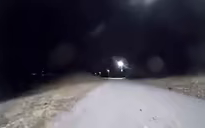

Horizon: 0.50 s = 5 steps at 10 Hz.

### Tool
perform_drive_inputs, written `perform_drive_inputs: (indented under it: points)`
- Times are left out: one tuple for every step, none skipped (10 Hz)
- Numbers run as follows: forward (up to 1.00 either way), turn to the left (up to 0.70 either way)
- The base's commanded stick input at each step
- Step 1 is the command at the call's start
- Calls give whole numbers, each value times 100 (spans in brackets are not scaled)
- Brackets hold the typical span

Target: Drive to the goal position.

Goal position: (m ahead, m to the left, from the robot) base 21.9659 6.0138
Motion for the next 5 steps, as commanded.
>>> perform_drive_inputs:
  points:
    - [100,0]
    - [100,0]
    - [100,0]
    - [100,0]
    - [100,0]
